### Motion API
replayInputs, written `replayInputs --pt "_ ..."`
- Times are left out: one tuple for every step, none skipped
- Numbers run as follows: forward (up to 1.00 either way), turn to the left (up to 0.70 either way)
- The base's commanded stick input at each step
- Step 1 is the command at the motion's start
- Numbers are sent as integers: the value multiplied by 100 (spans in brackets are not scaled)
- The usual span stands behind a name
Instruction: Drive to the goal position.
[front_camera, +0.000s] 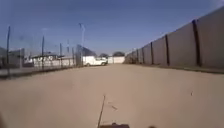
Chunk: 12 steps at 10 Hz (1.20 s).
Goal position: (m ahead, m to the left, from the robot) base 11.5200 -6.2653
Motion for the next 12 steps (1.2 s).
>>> replayInputs --pt "100 0" --pt "100 0" --pt "100 0" --pt "100 0" --pt "100 0" --pt "100 0" --pt "100 0" --pt "100 0" --pt "100 0" --pt "100 0" --pt "100 0" --pt "100 0"
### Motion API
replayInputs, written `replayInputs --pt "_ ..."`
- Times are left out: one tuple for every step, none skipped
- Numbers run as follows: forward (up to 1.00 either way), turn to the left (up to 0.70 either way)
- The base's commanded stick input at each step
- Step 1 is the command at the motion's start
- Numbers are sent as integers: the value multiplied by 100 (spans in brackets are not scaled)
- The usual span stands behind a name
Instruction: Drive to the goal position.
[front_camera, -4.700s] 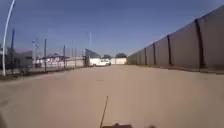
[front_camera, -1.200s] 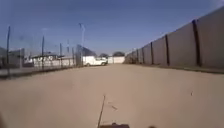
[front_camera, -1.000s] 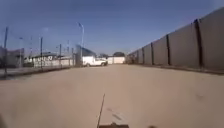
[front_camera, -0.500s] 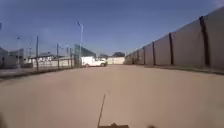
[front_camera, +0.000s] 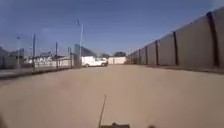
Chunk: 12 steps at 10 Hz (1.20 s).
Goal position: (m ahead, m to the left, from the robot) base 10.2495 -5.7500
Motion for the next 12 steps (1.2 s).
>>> replayInputs --pt "100 0" --pt "100 0" --pt "100 0" --pt "100 0" --pt "100 0" --pt "100 0" --pt "100 0" --pt "100 0" --pt "100 0" --pt "100 0" --pt "100 0" --pt "100 0"
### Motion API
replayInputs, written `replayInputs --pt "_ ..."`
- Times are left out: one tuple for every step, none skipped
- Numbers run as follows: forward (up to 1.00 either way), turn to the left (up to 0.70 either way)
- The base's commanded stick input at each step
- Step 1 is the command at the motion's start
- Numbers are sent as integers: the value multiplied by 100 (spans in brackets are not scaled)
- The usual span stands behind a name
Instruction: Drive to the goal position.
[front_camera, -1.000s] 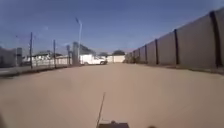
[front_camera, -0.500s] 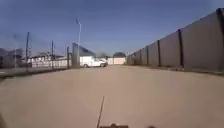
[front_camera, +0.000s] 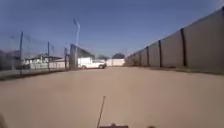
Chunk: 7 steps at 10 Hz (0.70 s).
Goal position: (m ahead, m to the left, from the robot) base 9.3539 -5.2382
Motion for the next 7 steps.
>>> replayInputs --pt "100 0" --pt "100 0" --pt "100 0" --pt "100 0" --pt "100 0" --pt "100 0" --pt "100 0"
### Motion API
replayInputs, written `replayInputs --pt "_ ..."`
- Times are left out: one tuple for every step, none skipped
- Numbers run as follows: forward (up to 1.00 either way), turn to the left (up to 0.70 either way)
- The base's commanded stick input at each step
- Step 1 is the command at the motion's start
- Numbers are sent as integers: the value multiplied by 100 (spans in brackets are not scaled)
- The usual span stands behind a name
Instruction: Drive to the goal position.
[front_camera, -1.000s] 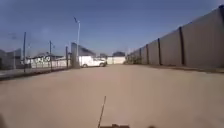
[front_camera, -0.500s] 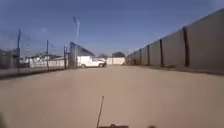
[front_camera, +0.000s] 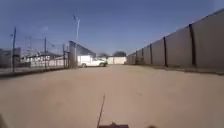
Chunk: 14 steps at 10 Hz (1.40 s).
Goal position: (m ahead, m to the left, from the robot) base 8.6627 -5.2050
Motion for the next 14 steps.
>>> replayInputs --pt "100 0" --pt "100 0" --pt "100 0" --pt "100 0" --pt "100 0" --pt "100 0" --pt "100 0" --pt "100 0" --pt "100 0" --pt "100 0" --pt "100 0" --pt "100 0" --pt "100 0" --pt "100 0"
